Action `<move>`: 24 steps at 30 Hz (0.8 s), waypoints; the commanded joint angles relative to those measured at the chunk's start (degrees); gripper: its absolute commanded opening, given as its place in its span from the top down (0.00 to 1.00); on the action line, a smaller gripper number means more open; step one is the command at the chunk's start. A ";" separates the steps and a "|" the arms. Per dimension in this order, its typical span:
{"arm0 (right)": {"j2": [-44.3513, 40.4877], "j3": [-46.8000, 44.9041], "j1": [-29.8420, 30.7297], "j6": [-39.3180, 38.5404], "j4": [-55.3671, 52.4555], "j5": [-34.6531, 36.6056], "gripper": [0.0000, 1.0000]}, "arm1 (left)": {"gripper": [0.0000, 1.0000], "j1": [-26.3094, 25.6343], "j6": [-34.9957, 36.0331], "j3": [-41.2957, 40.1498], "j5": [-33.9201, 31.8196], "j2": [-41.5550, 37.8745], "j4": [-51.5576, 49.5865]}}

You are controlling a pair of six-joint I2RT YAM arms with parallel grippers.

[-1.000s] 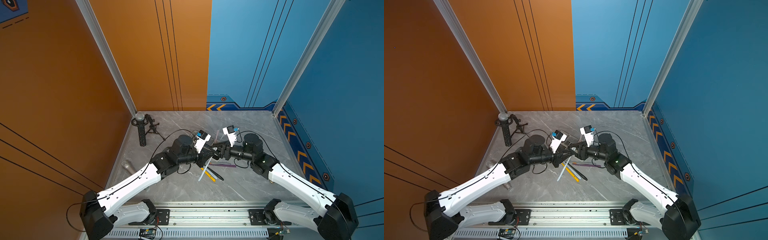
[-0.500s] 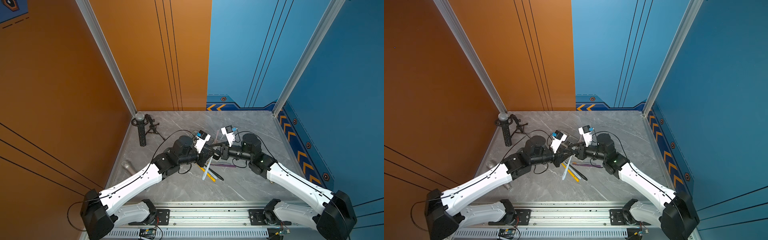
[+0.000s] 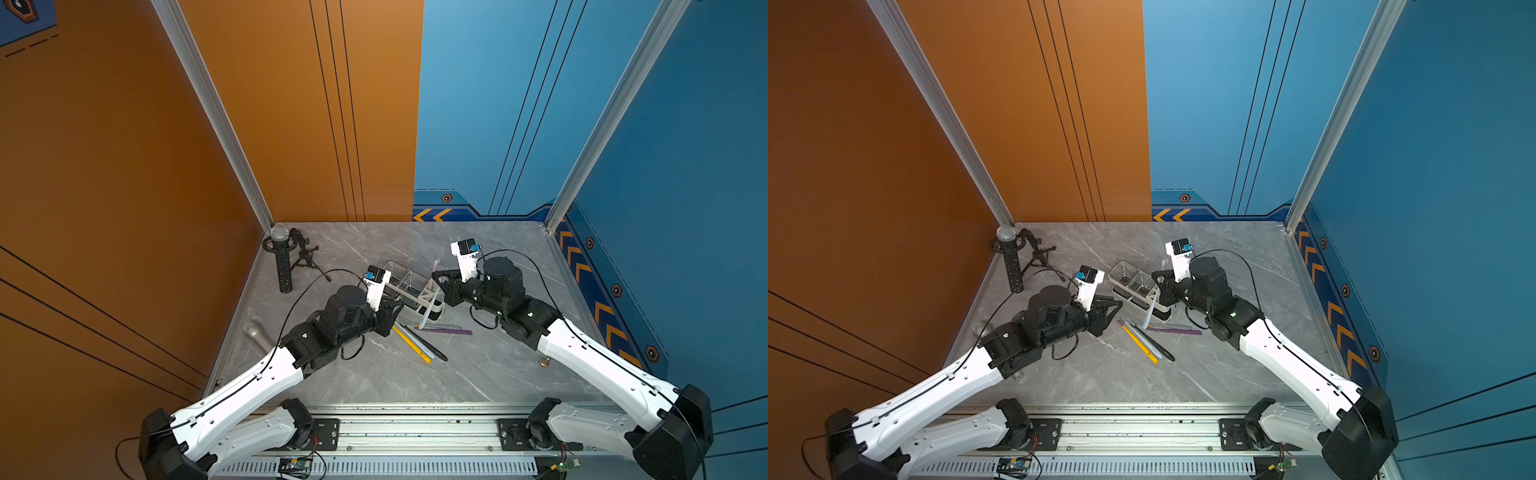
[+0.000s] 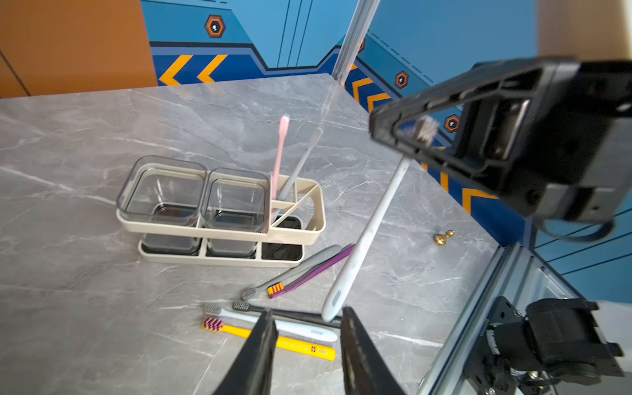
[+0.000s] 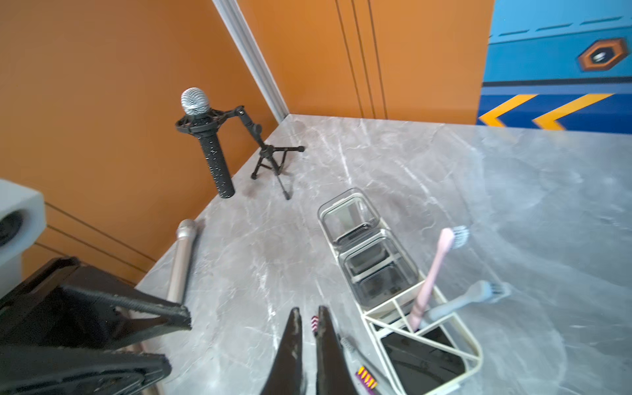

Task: Place the toothbrush into the toothbrush holder
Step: Place the toothbrush in the toothbrush holder.

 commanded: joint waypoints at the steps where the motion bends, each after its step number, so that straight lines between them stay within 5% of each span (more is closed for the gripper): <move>1: 0.59 2.40 0.55 -5.58 -1.12 12.68 1.00 | 0.67 1.53 0.40 -1.74 -3.42 0.00 -1.98; 12: 1.98 -0.67 0.98 -9.24 14.58 26.77 1.00 | 0.76 4.36 0.62 -4.08 -0.29 2.19 2.46; 24: 9.88 2.52 0.93 -10.22 15.26 29.16 1.00 | 0.77 7.46 -0.50 -8.33 3.98 1.77 7.31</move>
